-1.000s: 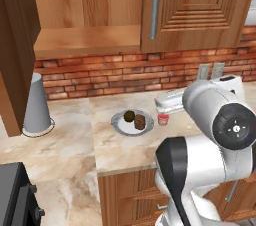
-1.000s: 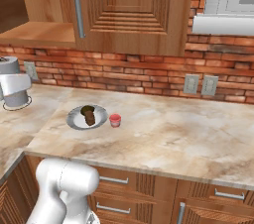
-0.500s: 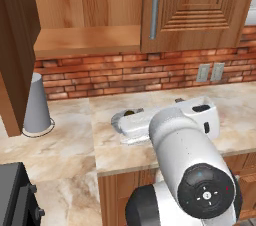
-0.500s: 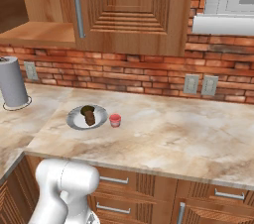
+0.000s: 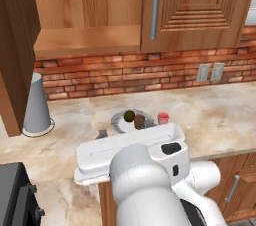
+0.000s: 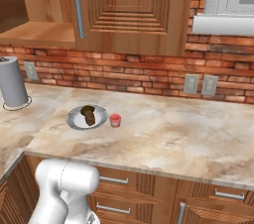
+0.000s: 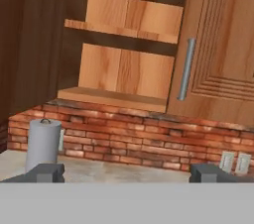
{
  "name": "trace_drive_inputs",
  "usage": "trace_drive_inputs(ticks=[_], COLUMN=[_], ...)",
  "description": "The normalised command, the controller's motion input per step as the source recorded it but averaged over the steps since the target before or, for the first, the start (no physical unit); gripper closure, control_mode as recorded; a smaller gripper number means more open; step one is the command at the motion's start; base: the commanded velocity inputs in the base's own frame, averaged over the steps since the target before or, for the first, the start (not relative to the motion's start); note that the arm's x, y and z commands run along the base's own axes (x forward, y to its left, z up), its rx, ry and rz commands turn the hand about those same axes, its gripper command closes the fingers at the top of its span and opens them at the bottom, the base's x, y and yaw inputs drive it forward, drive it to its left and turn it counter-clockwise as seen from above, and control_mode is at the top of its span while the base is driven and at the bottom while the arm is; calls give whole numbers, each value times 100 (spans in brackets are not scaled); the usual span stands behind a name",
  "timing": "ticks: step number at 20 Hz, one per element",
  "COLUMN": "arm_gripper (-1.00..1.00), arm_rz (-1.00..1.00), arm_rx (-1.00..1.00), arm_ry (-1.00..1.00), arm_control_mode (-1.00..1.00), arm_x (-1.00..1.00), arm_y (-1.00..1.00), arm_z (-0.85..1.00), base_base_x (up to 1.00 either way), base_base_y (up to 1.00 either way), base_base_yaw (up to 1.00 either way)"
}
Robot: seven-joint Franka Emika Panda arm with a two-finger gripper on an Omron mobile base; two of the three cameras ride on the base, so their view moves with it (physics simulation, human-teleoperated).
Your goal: Pick the avocado and bread from the counter and place them on the plate. Then pick the jam from the cabinet and place it next to the plate. Lastly close the cabinet door.
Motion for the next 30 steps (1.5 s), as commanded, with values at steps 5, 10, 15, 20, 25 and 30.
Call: trace_drive_inputs(ticks=[5, 10, 15, 20, 25, 30], arm_gripper=[-100, -100, -100, -100, -100, -100], arm_rz=[7, 6, 3, 0, -3, -3], arm_rx=[6, 6, 6, 6, 5, 2], arm_ry=[-8, -14, -18, -24, -16, -12], arm_control_mode=[-100, -100, -100, -100, -100, -100], arm_x=[-47, -43, -23, 1, 34, 42], arm_y=[76, 80, 83, 74, 32, 20], arm_z=[0, -1, 0, 3, -2, -9], base_base_x=[0, 0, 0, 0, 0, 0], base_base_y=[0, 0, 0, 0, 0, 0], base_base_yaw=[0, 0, 0, 0, 0, 0])
